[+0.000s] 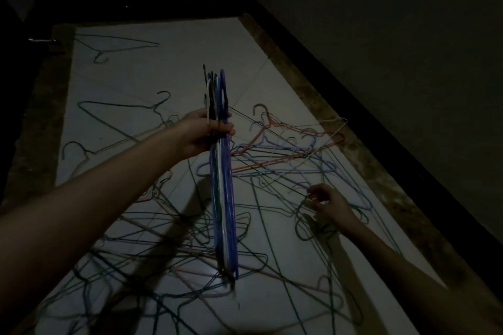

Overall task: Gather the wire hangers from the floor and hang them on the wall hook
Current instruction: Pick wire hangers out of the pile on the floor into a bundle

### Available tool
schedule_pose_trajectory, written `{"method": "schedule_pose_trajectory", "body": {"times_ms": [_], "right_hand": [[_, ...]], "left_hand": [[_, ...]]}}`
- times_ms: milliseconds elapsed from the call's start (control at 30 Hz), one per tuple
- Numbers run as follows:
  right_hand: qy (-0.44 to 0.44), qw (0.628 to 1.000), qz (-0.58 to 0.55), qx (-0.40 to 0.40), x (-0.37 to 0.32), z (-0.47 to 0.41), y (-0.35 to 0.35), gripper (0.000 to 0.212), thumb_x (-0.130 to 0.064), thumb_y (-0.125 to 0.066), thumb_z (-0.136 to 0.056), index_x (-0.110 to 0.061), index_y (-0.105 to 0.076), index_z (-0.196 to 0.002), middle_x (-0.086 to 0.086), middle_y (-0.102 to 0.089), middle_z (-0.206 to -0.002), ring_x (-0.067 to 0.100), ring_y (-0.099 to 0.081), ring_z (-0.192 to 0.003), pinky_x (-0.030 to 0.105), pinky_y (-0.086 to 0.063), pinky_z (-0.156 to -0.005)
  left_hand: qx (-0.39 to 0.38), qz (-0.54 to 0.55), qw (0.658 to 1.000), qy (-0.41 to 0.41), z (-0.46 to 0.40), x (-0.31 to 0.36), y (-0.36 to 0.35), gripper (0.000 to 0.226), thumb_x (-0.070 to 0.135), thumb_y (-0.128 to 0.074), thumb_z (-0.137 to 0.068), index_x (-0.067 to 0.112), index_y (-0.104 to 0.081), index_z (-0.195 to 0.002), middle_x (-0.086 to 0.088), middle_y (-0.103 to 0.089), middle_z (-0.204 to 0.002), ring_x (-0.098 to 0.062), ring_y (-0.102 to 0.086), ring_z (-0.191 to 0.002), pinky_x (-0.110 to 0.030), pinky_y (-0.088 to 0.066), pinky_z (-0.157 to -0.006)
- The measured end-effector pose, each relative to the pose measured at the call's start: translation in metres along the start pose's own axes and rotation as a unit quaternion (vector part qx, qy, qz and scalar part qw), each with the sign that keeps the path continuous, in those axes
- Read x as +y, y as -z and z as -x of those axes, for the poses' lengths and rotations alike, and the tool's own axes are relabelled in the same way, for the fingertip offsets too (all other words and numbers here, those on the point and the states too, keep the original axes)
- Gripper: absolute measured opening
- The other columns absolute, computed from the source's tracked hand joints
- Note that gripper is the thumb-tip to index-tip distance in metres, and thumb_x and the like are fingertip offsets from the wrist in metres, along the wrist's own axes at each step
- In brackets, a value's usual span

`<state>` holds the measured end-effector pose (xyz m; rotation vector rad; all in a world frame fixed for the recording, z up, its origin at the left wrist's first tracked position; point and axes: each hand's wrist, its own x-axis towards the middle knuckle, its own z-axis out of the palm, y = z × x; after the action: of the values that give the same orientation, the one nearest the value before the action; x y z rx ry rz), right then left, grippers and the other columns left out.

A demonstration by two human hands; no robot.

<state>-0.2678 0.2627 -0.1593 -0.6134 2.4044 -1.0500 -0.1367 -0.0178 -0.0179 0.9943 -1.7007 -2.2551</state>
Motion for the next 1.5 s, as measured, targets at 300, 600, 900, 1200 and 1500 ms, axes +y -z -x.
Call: {"method": "schedule_pose_trajectory", "body": {"times_ms": [300, 600, 900, 1200, 1500], "right_hand": [[-0.029, 0.999, 0.004, 0.036, 0.037, 0.039, 0.022, 0.020, 0.001, -0.065, -0.081, -0.015, -0.061, -0.092, 0.004, -0.064, -0.084, 0.013, -0.063, -0.073, 0.014, -0.051, -0.059], [-0.077, 0.996, -0.027, -0.028, 0.049, 0.048, 0.013, 0.025, 0.006, -0.060, -0.083, -0.017, -0.062, -0.092, 0.006, -0.067, -0.093, 0.017, -0.068, -0.082, 0.031, -0.058, -0.065], [0.002, 0.995, 0.000, 0.102, 0.003, 0.017, 0.025, 0.021, 0.011, -0.052, -0.086, -0.008, -0.061, -0.090, -0.002, -0.059, -0.073, -0.002, -0.060, -0.065, 0.010, -0.046, -0.057], [0.092, 0.983, -0.027, 0.155, -0.073, -0.027, 0.073, 0.017, 0.007, -0.050, -0.089, -0.003, -0.062, -0.096, 0.007, -0.059, -0.089, 0.017, -0.055, -0.078, 0.024, -0.045, -0.067], [0.153, 0.982, 0.011, 0.108, -0.134, -0.057, 0.086, 0.033, 0.015, -0.045, -0.088, -0.014, -0.059, -0.093, 0.006, -0.058, -0.097, 0.006, -0.055, -0.077, 0.013, -0.045, -0.064]], "left_hand": [[-0.035, 0.012, 0.999, 0.026, -0.020, -0.010, -0.029, 0.024, -0.008, -0.055, -0.085, 0.014, -0.060, -0.095, -0.008, -0.060, -0.079, -0.009, -0.065, -0.055, -0.020, -0.053, -0.050], [-0.034, 0.020, 0.999, 0.030, -0.022, -0.011, -0.037, 0.024, -0.008, -0.057, -0.084, 0.015, -0.061, -0.090, -0.005, -0.060, -0.078, -0.006, -0.065, -0.051, -0.018, -0.052, -0.050], [-0.016, 0.019, 0.999, 0.022, -0.018, -0.006, -0.015, 0.025, -0.009, -0.055, -0.085, 0.015, -0.060, -0.090, -0.006, -0.060, -0.080, -0.006, -0.066, -0.053, -0.017, -0.052, -0.049], [0.021, 0.010, 1.000, -0.019, -0.016, 0.015, 0.009, 0.025, -0.008, -0.057, -0.084, 0.014, -0.060, -0.095, -0.003, -0.061, -0.083, -0.008, -0.066, -0.064, -0.017, -0.051, -0.050], [0.035, 0.023, 0.998, -0.039, -0.009, 0.029, 0.019, 0.025, -0.008, -0.057, -0.085, 0.013, -0.060, -0.098, -0.004, -0.062, -0.082, -0.006, -0.066, -0.059, -0.016, -0.051, -0.049]]}}
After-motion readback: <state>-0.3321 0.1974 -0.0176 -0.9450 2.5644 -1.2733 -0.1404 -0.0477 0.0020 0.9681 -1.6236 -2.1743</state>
